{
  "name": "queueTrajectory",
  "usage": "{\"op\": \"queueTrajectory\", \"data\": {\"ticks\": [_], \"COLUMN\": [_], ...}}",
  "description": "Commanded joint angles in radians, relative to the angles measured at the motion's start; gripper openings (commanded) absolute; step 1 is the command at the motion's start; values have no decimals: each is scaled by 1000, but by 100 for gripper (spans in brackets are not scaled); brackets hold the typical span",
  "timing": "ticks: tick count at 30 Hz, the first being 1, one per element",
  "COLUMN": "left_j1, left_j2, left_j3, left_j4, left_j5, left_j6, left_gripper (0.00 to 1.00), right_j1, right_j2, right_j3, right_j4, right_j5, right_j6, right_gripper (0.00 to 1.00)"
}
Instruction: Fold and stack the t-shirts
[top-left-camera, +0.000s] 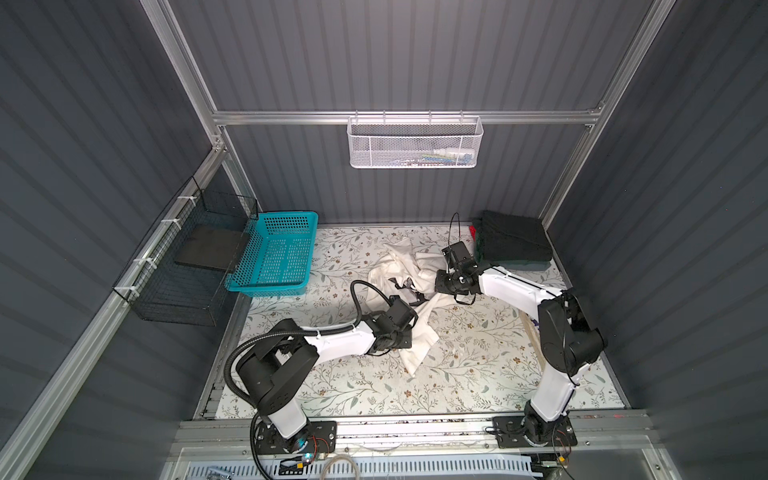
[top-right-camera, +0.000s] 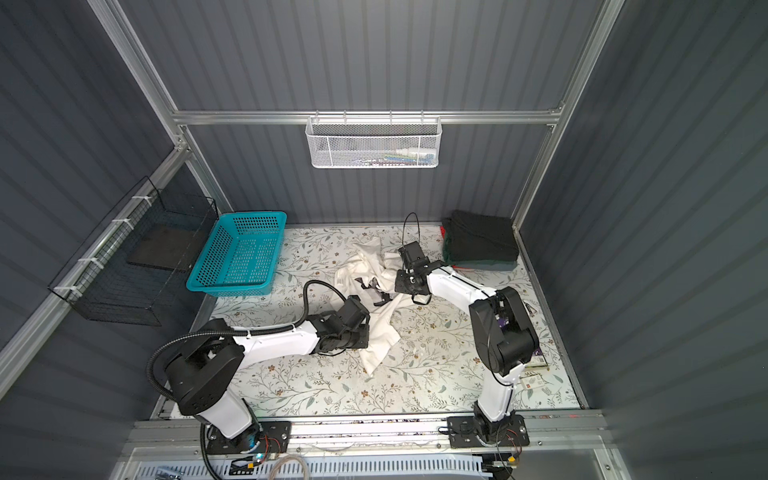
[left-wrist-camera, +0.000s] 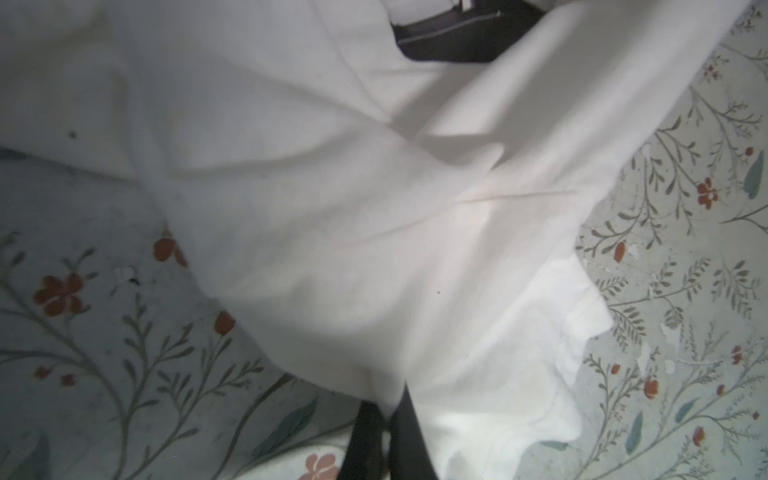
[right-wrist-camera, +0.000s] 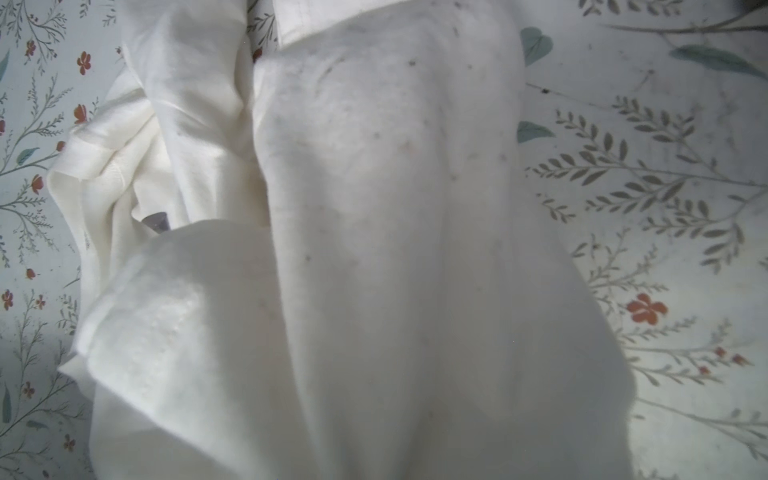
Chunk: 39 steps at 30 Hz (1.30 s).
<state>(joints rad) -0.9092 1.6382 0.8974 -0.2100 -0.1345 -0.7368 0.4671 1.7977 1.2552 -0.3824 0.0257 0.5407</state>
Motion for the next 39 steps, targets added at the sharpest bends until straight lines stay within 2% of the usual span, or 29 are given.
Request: {"op": "queueTrajectory", "data": {"ticks": [1, 5, 7, 11, 16, 18, 21, 23, 25, 26, 29, 31, 34, 39], "left_j1": [-5, 4, 15, 78, 198, 215, 232, 233, 233, 233, 231, 231, 231, 231], "left_j2": [-104, -204, -245, -260, -179, -138, -78, -55, -52, -61, -130, -176, -210, -250], "left_j3": [53, 83, 113, 216, 443, 556, 707, 793, 872, 889, 878, 860, 856, 865], "left_j4": [-90, -169, -191, -208, -218, -215, -238, -252, -276, -279, -255, -247, -256, -284], "left_j5": [-93, -261, -307, -274, -217, -264, -335, -371, -384, -387, -410, -439, -432, -463], "left_j6": [26, 44, 70, 139, 264, 330, 413, 473, 519, 533, 555, 563, 570, 579], "left_gripper": [0, 0, 0, 0, 0, 0, 0, 0, 0, 0, 0, 0, 0, 0], "right_j1": [1, 20, 24, 18, 3, -10, -13, -9, 4, 5, -11, -11, -12, -12], "right_j2": [-73, -189, -247, -331, -290, -255, -173, -119, -99, -111, -212, -273, -287, -344], "right_j3": [-44, -115, -153, -171, 38, 118, 272, 412, 526, 539, 435, 348, 336, 263], "right_j4": [-58, -86, -84, -56, -154, -137, -145, -209, -273, -272, -141, -93, -164, -208], "right_j5": [-2, 44, 16, -65, 14, 9, 110, 152, 253, 240, 89, 120, 196, 98], "right_j6": [24, 57, 81, 119, 22, -26, -110, -203, -258, -272, -261, -214, -182, -105], "right_gripper": [0, 0, 0, 0, 0, 0, 0, 0, 0, 0, 0, 0, 0, 0]}}
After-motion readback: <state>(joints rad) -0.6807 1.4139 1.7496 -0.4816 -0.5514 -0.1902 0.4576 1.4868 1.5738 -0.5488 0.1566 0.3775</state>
